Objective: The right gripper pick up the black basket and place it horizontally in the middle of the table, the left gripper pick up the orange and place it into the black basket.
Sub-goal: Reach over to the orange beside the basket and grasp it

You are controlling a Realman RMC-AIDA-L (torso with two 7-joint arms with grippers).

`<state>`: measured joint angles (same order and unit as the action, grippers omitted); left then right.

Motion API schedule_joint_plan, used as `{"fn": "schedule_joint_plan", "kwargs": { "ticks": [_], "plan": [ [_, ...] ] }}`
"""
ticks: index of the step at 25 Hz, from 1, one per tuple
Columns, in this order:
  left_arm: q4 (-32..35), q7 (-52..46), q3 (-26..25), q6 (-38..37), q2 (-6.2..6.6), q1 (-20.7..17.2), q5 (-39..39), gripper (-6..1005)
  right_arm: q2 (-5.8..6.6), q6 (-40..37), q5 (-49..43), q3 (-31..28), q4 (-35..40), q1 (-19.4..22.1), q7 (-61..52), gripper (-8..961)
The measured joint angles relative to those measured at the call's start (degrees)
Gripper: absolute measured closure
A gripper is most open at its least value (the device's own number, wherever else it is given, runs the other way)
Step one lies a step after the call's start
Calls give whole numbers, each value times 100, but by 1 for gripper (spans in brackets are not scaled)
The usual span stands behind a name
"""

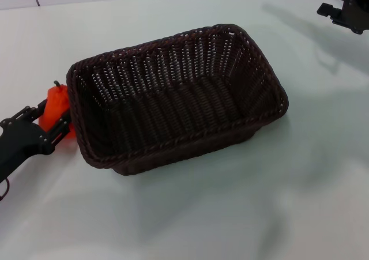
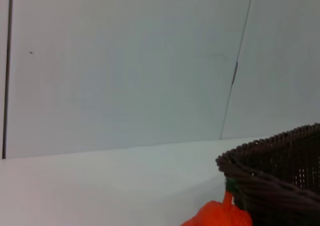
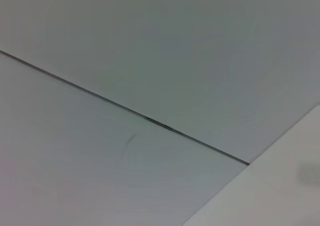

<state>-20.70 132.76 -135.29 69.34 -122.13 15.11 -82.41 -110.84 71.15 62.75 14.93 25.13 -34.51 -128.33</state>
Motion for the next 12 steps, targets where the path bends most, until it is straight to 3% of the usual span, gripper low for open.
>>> {"fn": "schedule_joint_plan", "kwargs": {
  "ticks": [5,9,12],
  "plan": [
    [-21,4,-60,4,-40,-23,8,495,-21,-11,0,0,0,14,64,289],
    [-21,-3,-175,103,-59,-63,10,597,-26,-22,0,1,0,17,72,289],
    [-21,-9,-535,388,-90,-113,10,642,-37,-38,0,1,0,17,113,289]
  ]
}}
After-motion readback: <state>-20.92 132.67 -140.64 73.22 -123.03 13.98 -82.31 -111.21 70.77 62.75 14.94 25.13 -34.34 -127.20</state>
